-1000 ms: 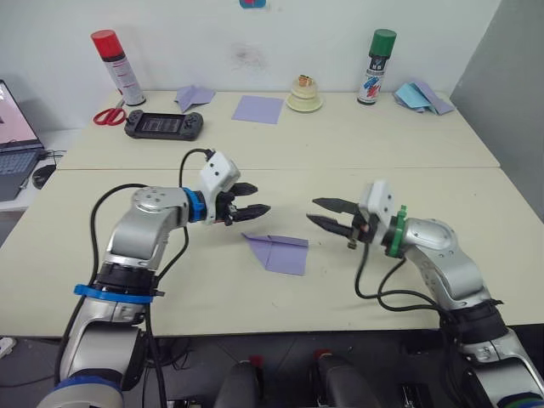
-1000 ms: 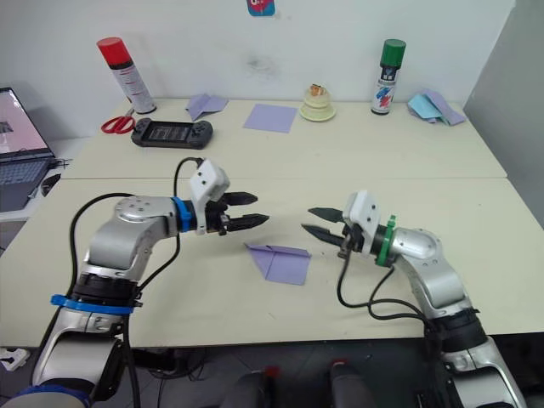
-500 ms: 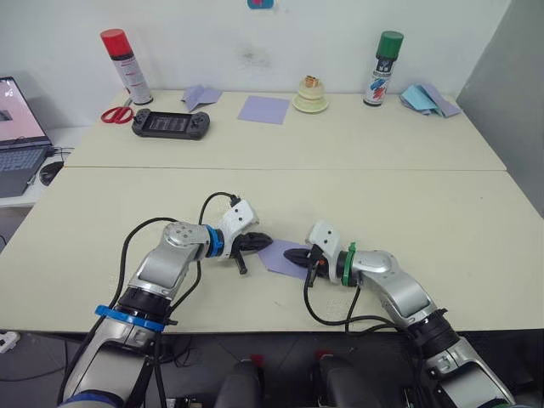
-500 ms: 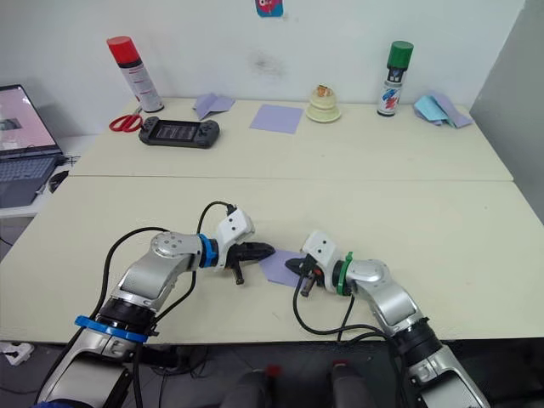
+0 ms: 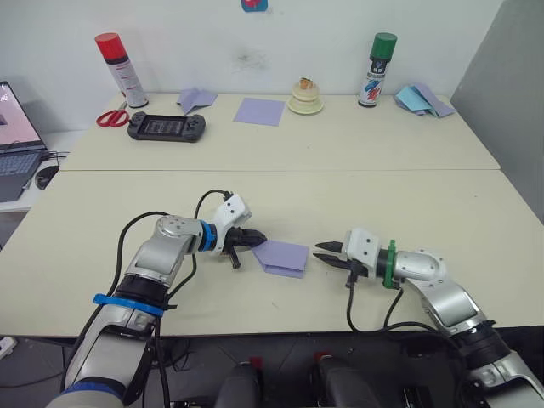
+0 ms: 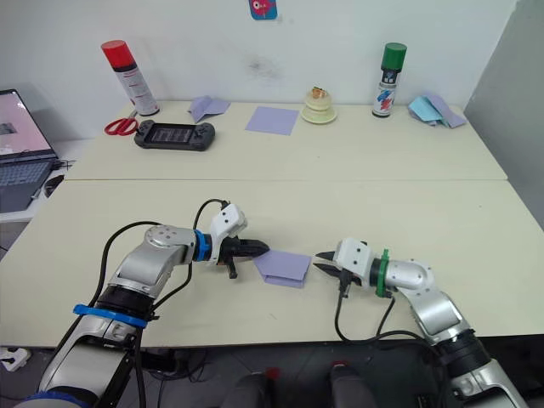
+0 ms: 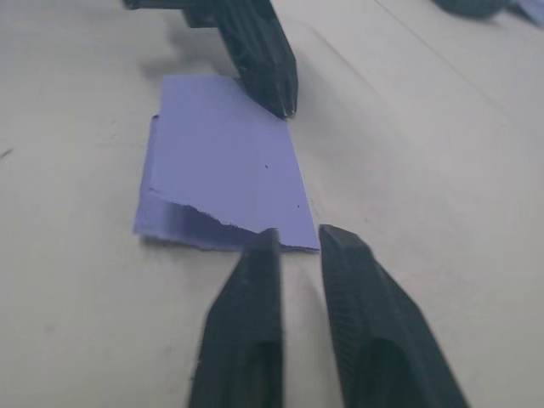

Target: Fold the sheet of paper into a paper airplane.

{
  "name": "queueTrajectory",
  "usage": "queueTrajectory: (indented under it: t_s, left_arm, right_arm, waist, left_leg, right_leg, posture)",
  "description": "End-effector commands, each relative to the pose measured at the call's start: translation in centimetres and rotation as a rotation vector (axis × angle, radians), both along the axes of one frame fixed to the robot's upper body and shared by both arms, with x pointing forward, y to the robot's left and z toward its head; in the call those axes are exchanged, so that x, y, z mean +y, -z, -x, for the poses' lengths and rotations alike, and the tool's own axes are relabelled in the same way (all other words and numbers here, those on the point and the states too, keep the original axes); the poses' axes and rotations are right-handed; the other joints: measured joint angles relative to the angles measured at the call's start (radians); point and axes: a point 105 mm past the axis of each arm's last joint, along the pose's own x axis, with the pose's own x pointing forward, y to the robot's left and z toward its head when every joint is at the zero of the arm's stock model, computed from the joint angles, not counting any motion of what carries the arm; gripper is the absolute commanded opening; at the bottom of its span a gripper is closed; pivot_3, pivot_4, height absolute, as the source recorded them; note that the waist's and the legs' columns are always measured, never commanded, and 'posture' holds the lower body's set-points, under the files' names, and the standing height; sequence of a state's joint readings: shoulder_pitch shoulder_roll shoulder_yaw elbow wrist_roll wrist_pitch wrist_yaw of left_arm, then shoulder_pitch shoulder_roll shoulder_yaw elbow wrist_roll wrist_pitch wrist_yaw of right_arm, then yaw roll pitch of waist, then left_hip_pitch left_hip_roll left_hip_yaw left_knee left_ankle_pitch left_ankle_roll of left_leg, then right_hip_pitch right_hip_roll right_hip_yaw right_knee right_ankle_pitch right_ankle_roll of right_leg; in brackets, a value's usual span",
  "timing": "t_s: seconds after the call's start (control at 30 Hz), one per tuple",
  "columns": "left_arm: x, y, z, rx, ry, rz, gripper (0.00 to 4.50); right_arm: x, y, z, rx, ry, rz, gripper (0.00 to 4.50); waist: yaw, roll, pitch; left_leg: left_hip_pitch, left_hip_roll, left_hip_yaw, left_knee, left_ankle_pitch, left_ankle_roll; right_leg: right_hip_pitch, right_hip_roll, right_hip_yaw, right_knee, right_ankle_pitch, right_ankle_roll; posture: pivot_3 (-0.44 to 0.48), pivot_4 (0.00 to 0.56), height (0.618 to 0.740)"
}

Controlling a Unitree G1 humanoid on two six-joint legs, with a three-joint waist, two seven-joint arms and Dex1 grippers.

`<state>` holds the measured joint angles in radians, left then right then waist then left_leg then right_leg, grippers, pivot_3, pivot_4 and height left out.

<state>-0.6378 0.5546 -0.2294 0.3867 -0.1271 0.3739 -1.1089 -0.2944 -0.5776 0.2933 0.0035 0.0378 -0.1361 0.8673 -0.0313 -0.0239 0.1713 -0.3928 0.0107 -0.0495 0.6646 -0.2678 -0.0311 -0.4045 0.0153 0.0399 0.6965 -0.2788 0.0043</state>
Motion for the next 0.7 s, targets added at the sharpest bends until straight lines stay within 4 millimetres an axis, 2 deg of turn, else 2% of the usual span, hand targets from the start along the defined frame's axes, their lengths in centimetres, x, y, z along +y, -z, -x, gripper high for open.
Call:
queueTrajectory:
  t_s: [0.03, 0.07, 0.23, 0.57, 0.63, 0.7]
  left_arm:
    - [0.0, 0.0, -0.3, 0.007, 0.055, -0.065, 0.0]
    - [0.1, 0.0, -0.3, 0.01, 0.065, -0.08, 0.0]
    - [0.5, 0.2, -0.4, 0.022, 0.091, -0.113, 0.0]
    - [0.2, 0.4, -0.3, 0.027, 0.118, -0.12, 0.0]
    - [0.2, 0.5, -0.2, 0.028, 0.121, -0.123, 0.0]
    - [0.3, 0.5, -0.2, 0.026, 0.122, -0.129, 0.0]
  right_arm:
    - [0.6, -0.6, 0.6, -0.156, -0.087, 0.02, 2.28]
    - [1.1, -0.8, 0.7, -0.168, -0.102, 0.007, 2.59]
    - [3.2, -0.3, 0.8, -0.215, -0.166, 0.016, 2.59]
    - [6.1, 0.5, -1.3, -0.283, -0.14, -0.002, 2.59]
    - [6.4, 0.6, -1.3, -0.276, -0.159, -0.019, 2.24]
    - [6.5, 0.6, -1.2, -0.267, -0.176, -0.033, 1.7]
  waist:
    - [0.0, 0.0, 0.0]
    - [0.0, 0.0, 0.0]
    - [0.0, 0.0, 0.0]
    - [0.0, 0.0, 0.0]
    - [0.0, 0.0, 0.0]
    - [0.0, 0.0, 0.0]
  left_leg:
    - [0.0, 0.0, 0.0, 0.0, 0.0, 0.0]
    - [0.0, 0.0, 0.001, 0.0, 0.0, 0.0]
    - [0.0, 0.0, 0.001, 0.0, 0.0, 0.0]
    - [0.001, 0.001, 0.0, 0.0, 0.0, 0.0]
    - [0.0, 0.001, 0.0, 0.0, 0.0, 0.0]
    - [0.0, 0.001, 0.0, 0.0, 0.0, 0.0]
  right_leg:
    - [0.0, 0.0, 0.0, 0.0, 0.0, 0.0]
    - [0.0, 0.0, 0.0, 0.0, 0.0, 0.0]
    - [0.0, 0.0, 0.001, 0.001, 0.0, 0.0]
    - [0.0, 0.0, 0.001, 0.001, 0.0, 0.0]
    - [0.0, 0.0, 0.001, 0.001, 0.0, 0.0]
    - [0.0, 0.0, 0.001, 0.001, 0.0, 0.0]
  posture:
    - [0.0, 0.15, 0.74]
    - [0.0, 0.15, 0.74]
    - [0.0, 0.15, 0.74]
    - [0.0, 0.15, 0.74]
    - [0.0, 0.15, 0.74]
    - [0.0, 0.15, 0.74]
